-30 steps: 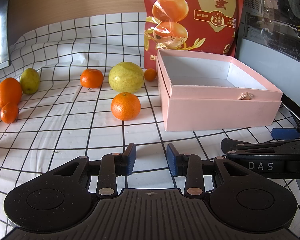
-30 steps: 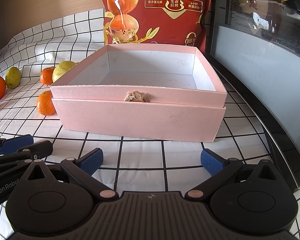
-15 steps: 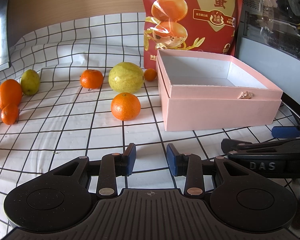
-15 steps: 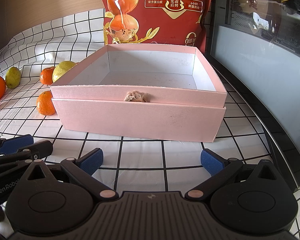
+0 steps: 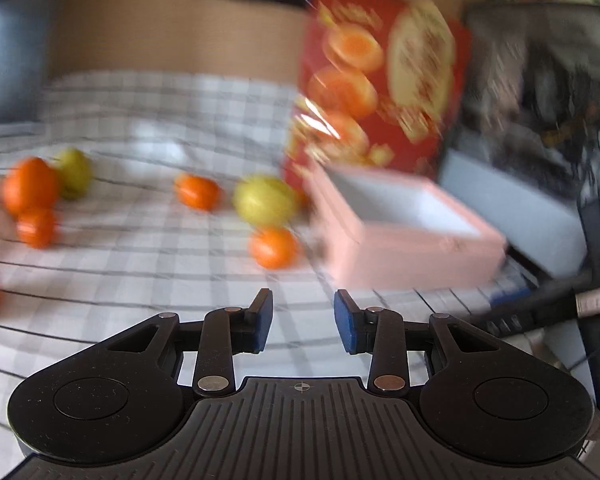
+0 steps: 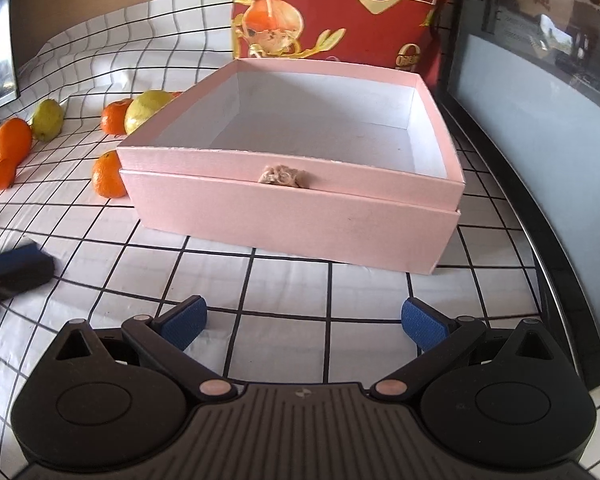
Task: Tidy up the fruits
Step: 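Swing the left gripper down and grasp a mandarin on the table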
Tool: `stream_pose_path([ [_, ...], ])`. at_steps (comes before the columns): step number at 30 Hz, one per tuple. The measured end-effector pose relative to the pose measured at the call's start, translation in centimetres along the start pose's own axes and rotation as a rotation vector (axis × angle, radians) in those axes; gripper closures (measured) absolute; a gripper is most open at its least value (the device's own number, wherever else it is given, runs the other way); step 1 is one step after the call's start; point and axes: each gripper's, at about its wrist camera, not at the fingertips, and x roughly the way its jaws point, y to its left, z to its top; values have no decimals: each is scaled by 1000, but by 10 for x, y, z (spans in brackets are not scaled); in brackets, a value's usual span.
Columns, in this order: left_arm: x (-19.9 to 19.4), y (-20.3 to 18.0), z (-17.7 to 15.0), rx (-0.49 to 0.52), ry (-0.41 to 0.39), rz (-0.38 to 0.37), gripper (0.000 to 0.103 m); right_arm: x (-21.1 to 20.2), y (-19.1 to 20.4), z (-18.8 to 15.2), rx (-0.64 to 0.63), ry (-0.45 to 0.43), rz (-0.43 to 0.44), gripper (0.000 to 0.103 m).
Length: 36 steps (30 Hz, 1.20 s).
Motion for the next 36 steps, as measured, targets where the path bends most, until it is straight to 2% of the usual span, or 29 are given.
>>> stream_pose_path([
  [2, -24, 38, 8, -100, -68, 45, 64, -3, 3, 1, -12, 16, 34, 0],
  [4, -50, 78, 12, -199, -148, 150, 65, -11, 10, 1, -22, 18, 96, 3],
  [5, -63, 97, 13, -234, -181, 229, 65, -16, 16, 1, -35, 4, 119, 4],
  [7, -79, 126, 13, -309, -204, 347, 65, -29, 31, 2, -79, -40, 133, 4],
  [8, -84, 138, 13, -340, -201, 372, 65, -35, 41, 2, -106, -71, 135, 4],
  [11, -88, 169, 14, -385, -159, 353, 65, -47, 68, 5, -183, -143, 140, 4],
  [15, -69, 172, 12, -329, -100, 309, 65, -48, 101, 14, -252, -144, 222, 4],
  [19, -45, 165, 12, -244, -68, 394, 65, -45, 115, 15, -257, -111, 287, 4],
  [20, -40, 163, 11, -229, -61, 417, 65, -45, 118, 13, -268, -111, 285, 4],
  [23, -35, 162, 7, -217, -37, 406, 64, -51, 123, 6, -316, -142, 263, 4],
  [27, -26, 160, 6, -151, -12, 489, 62, -51, 118, -3, -342, -151, 243, 4],
  [31, -24, 162, 5, -140, 7, 479, 55, -47, 112, -6, -328, -132, 247, 4],
  [36, -19, 164, 4, -148, 7, 465, 54, -50, 112, -5, -347, -160, 202, 4],
])
